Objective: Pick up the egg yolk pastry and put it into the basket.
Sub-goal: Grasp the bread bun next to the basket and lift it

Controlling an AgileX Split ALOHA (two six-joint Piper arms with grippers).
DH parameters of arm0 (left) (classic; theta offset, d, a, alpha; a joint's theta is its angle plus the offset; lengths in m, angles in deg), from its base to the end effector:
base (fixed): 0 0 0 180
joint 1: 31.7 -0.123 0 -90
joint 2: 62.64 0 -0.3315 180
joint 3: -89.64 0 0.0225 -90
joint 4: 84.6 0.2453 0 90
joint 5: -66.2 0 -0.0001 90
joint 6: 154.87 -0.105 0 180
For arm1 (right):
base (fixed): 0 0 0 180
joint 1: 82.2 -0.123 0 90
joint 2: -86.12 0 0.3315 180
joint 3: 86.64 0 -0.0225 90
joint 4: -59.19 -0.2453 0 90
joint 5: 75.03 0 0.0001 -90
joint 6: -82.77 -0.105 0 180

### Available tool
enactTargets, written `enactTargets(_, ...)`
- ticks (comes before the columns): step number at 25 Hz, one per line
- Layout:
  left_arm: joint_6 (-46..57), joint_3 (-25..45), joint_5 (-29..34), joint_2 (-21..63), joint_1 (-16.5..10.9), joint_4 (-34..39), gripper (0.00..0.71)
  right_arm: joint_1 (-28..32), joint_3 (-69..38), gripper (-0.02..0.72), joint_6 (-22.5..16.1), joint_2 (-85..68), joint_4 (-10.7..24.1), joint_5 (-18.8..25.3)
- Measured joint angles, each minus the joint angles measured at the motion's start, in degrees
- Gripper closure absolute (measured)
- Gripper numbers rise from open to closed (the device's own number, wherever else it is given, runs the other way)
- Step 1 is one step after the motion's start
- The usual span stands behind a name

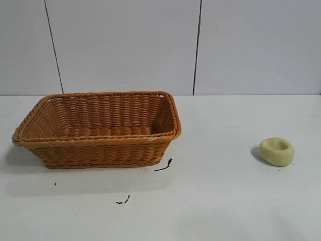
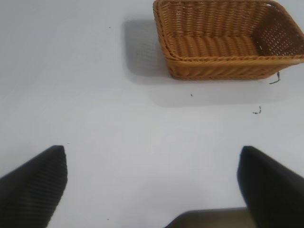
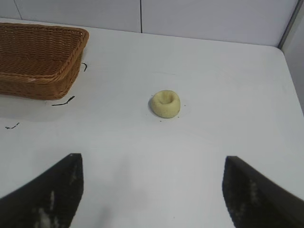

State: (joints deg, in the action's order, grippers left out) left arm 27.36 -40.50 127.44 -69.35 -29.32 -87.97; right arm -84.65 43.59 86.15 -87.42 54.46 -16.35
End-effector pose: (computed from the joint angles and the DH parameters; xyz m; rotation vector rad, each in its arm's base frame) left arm -0.0444 -0.0036 0.2667 0.0056 2.0569 -0.1204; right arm -0.0432 0.0056 0.2713 -0.1040 2.0013 0.0878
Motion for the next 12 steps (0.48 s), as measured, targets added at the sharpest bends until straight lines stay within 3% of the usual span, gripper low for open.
enactTargets(8, 0.0, 0.0, 0.0, 0.0, 0.0, 0.0, 0.015, 0.0, 0.0, 0.141, 0.0, 0.0, -0.2, -0.1)
enactTargets(12, 0.0, 0.0, 0.0, 0.0, 0.0, 0.0, 0.015, 0.0, 0.1, 0.083, -0.7, 0.2, -0.2, -0.4)
